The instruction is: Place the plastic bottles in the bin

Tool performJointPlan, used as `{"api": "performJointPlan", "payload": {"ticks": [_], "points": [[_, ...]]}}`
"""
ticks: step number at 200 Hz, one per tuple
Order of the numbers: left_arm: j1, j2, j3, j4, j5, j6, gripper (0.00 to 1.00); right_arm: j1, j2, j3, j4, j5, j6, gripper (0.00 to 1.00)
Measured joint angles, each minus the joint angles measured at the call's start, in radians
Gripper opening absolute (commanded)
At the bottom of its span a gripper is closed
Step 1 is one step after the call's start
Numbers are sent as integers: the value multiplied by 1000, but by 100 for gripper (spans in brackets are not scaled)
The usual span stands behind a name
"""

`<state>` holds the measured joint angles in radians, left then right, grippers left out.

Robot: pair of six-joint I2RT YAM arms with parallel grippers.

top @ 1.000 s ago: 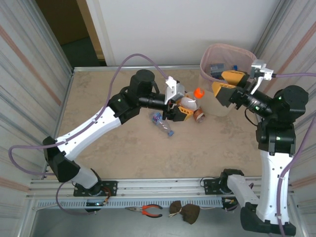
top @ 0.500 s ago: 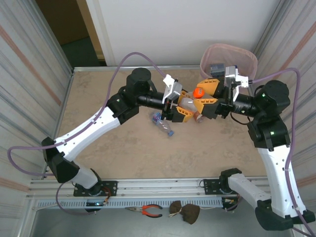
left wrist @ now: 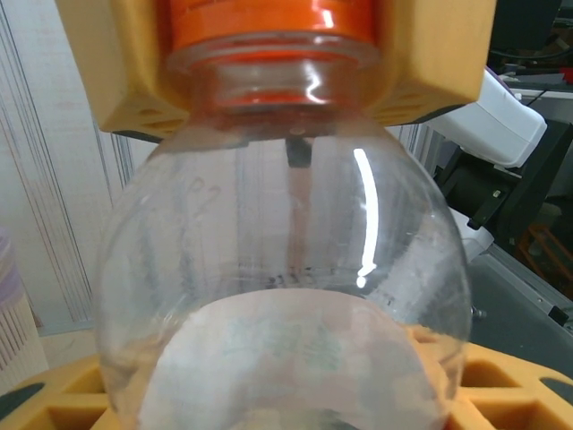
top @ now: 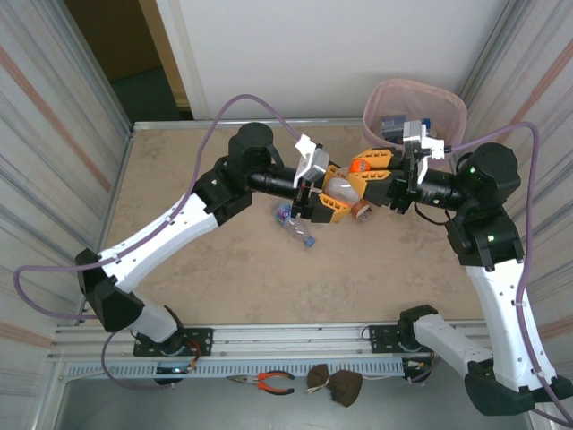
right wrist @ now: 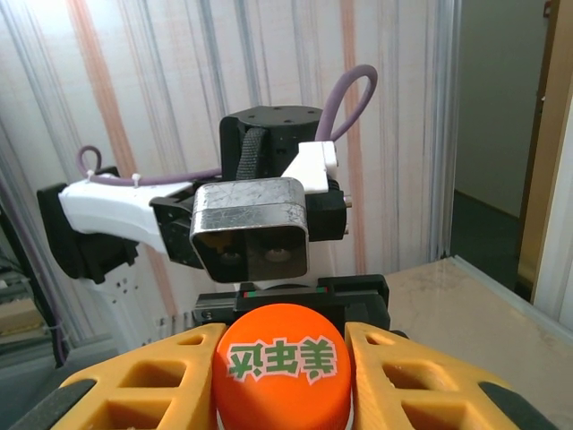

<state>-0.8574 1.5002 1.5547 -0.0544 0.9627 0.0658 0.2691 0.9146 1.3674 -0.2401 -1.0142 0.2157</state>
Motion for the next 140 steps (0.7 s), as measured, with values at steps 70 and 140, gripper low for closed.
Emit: {"api": "performJointPlan", "payload": {"ticks": [70, 140], "points": [[0, 0, 0, 2, 3, -5, 69, 0, -1, 0, -2, 0, -16, 18], [6, -52, -72, 30, -50, -18, 80, 6, 1, 22, -92, 81, -68, 17]]}}
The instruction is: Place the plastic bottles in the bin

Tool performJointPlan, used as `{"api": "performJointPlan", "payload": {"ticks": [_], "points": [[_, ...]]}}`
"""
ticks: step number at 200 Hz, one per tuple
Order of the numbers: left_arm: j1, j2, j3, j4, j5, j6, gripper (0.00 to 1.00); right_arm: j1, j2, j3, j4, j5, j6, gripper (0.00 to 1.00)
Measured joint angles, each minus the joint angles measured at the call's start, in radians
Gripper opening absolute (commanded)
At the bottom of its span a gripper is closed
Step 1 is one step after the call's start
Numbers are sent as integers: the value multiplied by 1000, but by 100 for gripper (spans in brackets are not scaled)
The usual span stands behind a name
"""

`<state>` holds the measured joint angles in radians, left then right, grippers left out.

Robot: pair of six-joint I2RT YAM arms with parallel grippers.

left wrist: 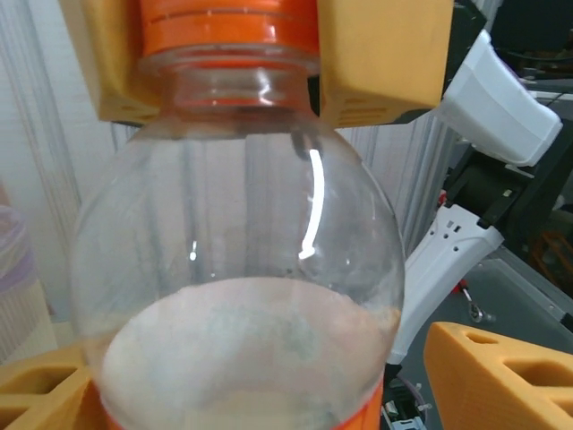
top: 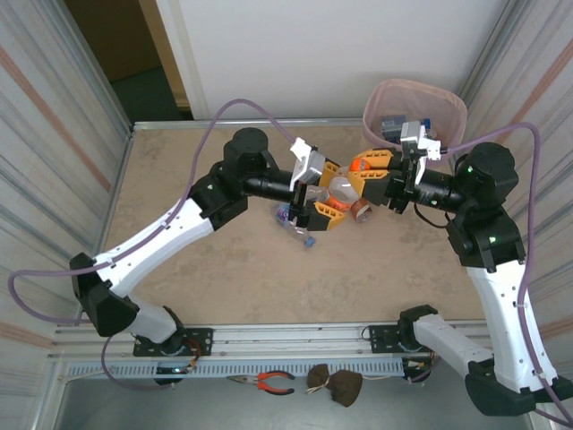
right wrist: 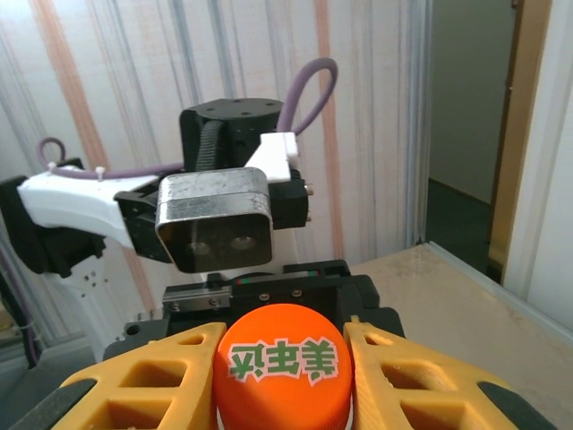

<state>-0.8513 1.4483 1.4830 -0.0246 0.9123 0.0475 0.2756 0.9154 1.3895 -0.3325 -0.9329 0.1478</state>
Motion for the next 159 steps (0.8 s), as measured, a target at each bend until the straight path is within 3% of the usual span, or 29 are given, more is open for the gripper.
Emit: {"api": "performJointPlan", "payload": {"ticks": [45, 106, 159], "points": [[32, -84, -71, 0, -100, 0, 80, -23, 34, 89, -87, 140, -37, 16], [33, -134, -103, -5, -138, 5, 80, -245, 203, 208, -103, 407, -45, 12], [33, -147, -135, -16, -156, 8, 80, -382, 386, 341, -132, 518, -44, 5]]}}
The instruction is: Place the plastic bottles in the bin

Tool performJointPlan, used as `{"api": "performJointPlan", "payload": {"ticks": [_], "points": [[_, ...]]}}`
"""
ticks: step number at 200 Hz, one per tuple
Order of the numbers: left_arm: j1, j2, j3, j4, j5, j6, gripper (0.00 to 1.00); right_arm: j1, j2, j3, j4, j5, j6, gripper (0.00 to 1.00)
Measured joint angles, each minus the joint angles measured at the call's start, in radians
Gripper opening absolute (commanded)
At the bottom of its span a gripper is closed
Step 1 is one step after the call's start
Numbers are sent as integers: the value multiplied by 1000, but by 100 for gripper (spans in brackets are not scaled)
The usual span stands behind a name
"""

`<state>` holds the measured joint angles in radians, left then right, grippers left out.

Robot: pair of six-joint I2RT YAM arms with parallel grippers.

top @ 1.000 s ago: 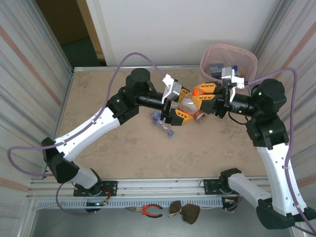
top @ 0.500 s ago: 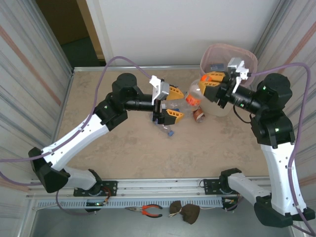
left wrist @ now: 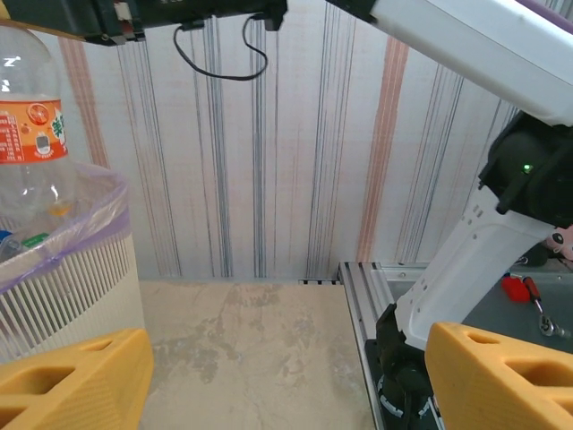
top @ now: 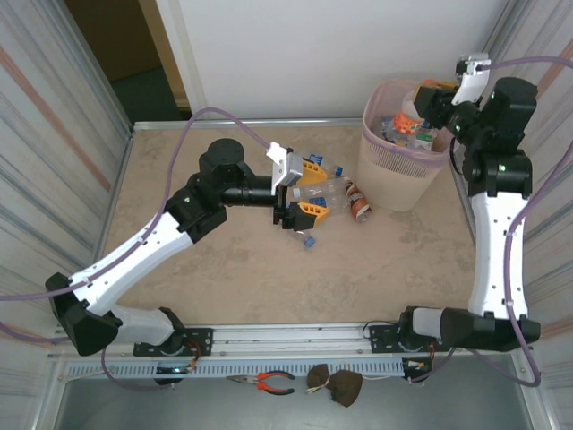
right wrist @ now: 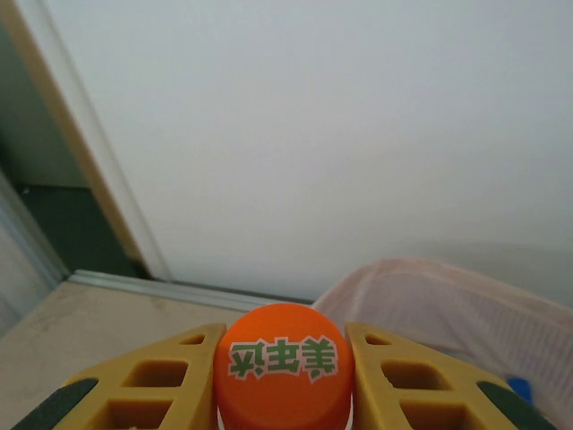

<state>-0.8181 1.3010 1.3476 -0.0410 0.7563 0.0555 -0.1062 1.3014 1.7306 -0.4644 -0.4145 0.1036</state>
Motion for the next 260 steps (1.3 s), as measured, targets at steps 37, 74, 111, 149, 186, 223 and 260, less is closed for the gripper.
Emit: {"api": "performJointPlan", "payload": {"ticks": [37, 74, 111, 149, 186, 223, 260], "points": [[0, -13, -1, -6, 0, 0, 80, -35, 143, 145, -85, 38, -26, 5], [0, -17, -1, -7, 0, 0, 80, -45, 258, 245, -202, 56, -80, 5], [0, -17, -1, -7, 0, 0, 80, -45, 365, 301, -299, 55, -135, 4], [0, -17, -2, -7, 0, 0, 80, -38, 478, 338, -393, 51, -194, 6], [0, -17, -2, -7, 0, 0, 80, -8, 560, 338, -477, 55, -261, 10], [0, -17, -2, -7, 0, 0, 80, 18, 621, 341, -509, 78, -340, 13], [0, -17, -2, -7, 0, 0, 80, 41, 666, 348, -513, 86, -401, 16]]}}
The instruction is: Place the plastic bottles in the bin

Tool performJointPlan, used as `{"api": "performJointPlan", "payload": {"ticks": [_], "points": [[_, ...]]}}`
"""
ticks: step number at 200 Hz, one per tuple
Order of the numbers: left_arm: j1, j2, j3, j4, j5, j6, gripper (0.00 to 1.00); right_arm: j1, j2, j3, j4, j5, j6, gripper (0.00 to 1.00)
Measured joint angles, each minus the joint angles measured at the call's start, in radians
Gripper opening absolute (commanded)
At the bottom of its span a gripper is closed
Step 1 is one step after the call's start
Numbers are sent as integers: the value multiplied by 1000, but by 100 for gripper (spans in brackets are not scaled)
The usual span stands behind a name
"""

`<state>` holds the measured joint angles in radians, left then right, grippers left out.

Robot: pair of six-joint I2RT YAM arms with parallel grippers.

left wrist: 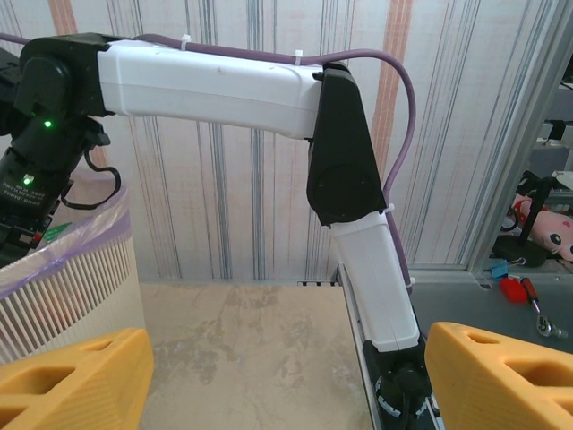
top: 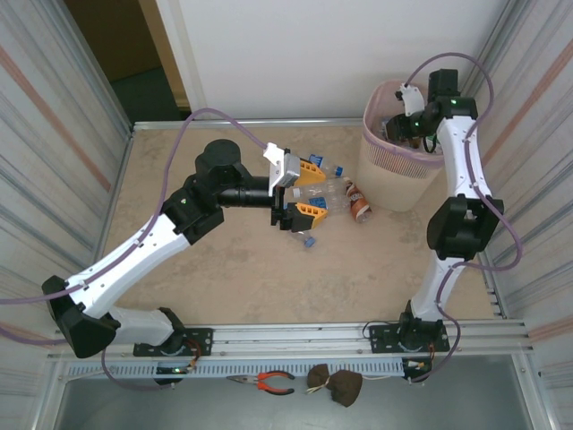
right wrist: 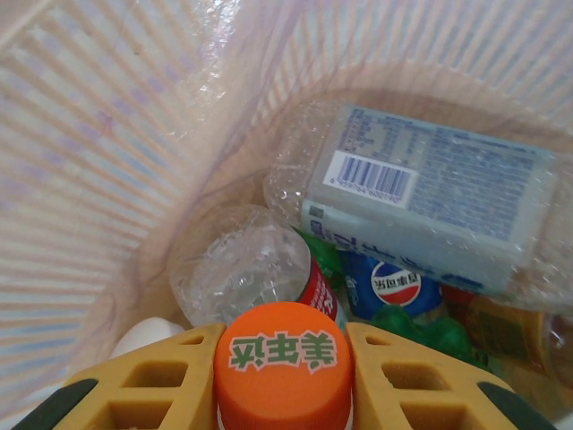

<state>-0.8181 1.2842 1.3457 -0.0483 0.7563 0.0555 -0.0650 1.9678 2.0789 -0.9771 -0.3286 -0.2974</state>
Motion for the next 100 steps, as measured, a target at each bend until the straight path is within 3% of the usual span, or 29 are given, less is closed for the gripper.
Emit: {"api": "performJointPlan", "payload": {"ticks": [55, 100], "points": [[0, 0, -6, -6, -3, 0, 80, 13, 72, 5, -16, 34, -33, 22], [1, -3, -18, -7, -11, 0, 80, 14, 88, 41, -41, 45, -29, 39]]}}
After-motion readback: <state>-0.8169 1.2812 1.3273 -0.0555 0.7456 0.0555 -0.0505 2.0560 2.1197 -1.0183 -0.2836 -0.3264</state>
